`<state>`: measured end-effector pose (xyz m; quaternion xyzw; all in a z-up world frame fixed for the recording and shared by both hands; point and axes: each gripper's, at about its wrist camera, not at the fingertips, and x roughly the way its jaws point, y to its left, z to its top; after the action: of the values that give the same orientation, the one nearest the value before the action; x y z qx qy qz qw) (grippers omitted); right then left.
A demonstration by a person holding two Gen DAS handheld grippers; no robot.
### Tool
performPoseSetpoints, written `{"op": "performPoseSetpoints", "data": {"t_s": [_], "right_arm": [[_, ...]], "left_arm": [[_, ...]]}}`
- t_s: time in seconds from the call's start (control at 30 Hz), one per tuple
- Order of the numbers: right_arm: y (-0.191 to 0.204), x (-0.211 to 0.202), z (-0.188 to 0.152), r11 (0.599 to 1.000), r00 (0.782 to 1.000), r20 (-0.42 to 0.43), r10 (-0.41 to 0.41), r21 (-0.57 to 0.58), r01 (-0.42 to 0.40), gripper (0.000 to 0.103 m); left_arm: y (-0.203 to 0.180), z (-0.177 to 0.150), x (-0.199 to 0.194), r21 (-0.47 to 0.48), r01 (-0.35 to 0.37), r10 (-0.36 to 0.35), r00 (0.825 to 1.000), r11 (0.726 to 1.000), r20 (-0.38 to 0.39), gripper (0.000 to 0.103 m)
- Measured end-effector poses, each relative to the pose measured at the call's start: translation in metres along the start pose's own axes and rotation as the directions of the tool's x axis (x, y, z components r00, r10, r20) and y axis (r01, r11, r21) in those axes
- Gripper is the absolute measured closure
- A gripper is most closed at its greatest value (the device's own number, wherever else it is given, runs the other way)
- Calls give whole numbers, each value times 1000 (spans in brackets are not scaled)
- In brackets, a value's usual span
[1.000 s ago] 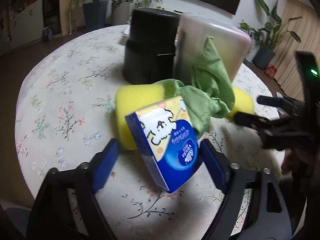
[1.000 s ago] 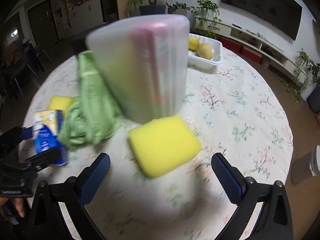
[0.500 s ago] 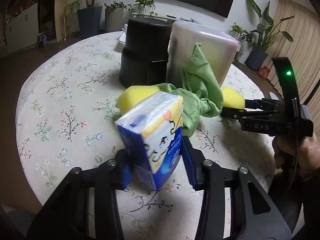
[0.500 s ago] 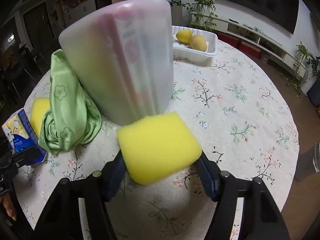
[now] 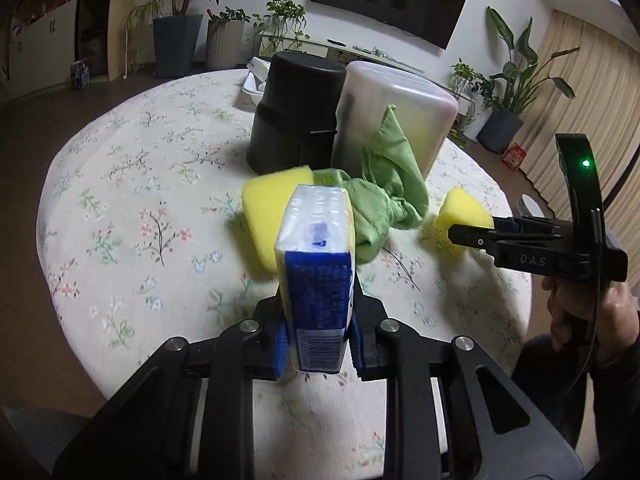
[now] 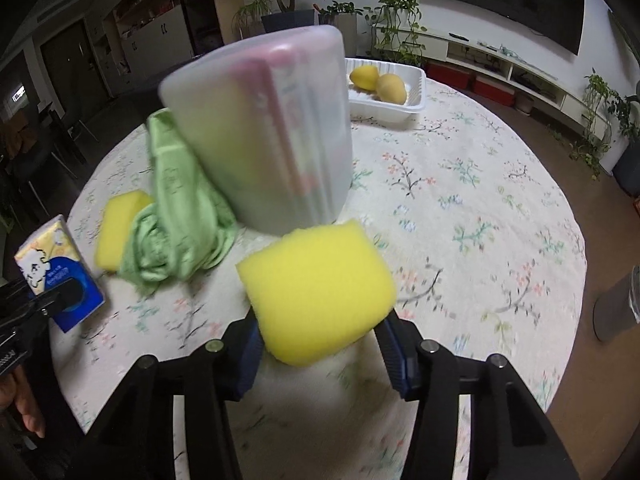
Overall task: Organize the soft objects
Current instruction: 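Carry the tissue pack with the left gripper while the right carries the sponge over the tray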
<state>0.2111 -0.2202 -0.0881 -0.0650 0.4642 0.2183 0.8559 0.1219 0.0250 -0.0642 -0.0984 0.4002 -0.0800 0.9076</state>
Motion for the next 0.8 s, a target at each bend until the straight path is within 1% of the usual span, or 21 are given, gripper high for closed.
{"op": "performPoseSetpoints", "data": {"t_s": [0.13,0.33,0.5,0.63,0.8], "right_arm": [[9,-12,-13,1000,1000,-1,19,21,-19,50],[23,-36,-37,999,999,11,38,32,-39,50],[30,-53,-51,998,999,17,50,40,-51,51],[29,-68,-47,998,999,36,41,40,-43,51],[27,-84,-32,998,997,61,41,37,-43,51]], "left_arm": [[-3,-4,-11,18,4,-4,1000,1000,2,82],[-2,-9,-28,47,-9,9,1000,999,-4,82],[0,-6,-38,81,-20,20,1000,996,2,82],[8,5,-44,97,-19,18,1000,995,8,82],[17,23,-48,97,7,-7,1000,995,0,82]]}}
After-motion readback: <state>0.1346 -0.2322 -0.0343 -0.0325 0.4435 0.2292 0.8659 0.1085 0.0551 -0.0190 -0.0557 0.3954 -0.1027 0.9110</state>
